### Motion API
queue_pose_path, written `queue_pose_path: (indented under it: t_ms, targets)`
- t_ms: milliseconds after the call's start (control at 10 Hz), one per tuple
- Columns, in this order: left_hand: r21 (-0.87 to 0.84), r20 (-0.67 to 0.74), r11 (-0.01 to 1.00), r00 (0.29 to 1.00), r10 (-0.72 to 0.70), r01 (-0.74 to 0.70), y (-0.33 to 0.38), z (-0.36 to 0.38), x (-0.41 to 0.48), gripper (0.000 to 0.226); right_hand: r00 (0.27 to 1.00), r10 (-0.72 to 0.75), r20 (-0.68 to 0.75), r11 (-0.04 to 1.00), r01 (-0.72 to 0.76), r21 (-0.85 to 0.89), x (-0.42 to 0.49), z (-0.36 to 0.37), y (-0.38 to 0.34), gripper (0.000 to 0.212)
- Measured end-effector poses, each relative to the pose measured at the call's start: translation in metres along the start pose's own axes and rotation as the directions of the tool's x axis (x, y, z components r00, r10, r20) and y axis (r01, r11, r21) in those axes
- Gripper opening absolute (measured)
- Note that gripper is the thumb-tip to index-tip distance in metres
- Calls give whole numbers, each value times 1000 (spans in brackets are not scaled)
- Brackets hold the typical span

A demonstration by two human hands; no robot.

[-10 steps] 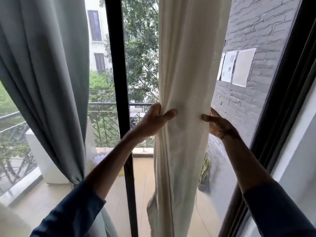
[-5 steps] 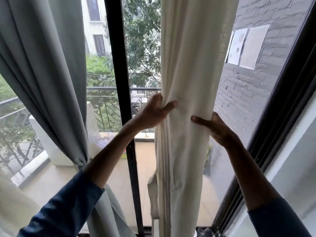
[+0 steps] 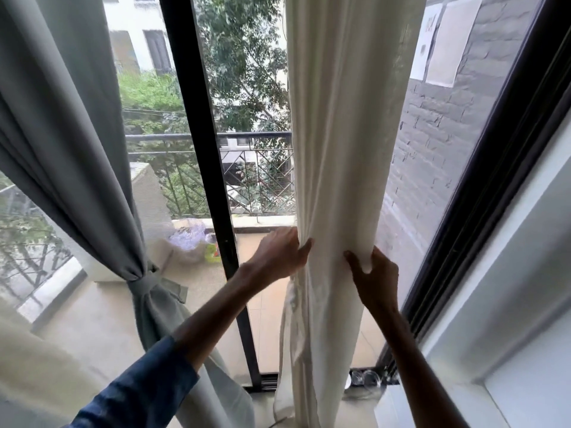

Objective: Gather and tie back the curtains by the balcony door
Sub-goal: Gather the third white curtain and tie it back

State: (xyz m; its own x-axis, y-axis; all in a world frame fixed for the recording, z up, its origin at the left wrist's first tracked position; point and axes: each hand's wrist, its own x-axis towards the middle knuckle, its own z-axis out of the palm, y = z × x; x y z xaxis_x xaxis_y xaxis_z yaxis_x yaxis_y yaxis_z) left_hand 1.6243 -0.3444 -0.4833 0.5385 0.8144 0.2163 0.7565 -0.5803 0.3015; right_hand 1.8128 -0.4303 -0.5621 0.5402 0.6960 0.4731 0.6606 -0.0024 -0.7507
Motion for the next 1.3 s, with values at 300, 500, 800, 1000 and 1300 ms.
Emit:
queue_pose_path:
  t_ms: [300, 500, 800, 1000, 1300]
  targets:
    - [-178, 65, 979, 994, -87, 97, 2, 17, -18, 59, 1000, -18, -18, 989, 15, -149, -74, 25, -13, 42]
    - [-266, 89, 944, 980, -177, 195, 5, 20, -27, 51, 998, -56, -15, 998, 56, -40, -104, 29, -32, 38]
    - [-512, 205, 835, 973, -108, 201, 9, 27, -41, 22, 974, -134, 185, 991, 136, 0, -123, 33, -35, 53]
    - [-565, 329, 800, 944, -3, 200, -1, 29, -40, 20, 991, -50, 121, 998, 45, 39, -117, 28, -21, 30]
    - [-606, 330, 792, 930, 161, 78, 21, 23, -46, 37, 986, -82, -145, 993, 93, 70, -117, 31, -29, 10]
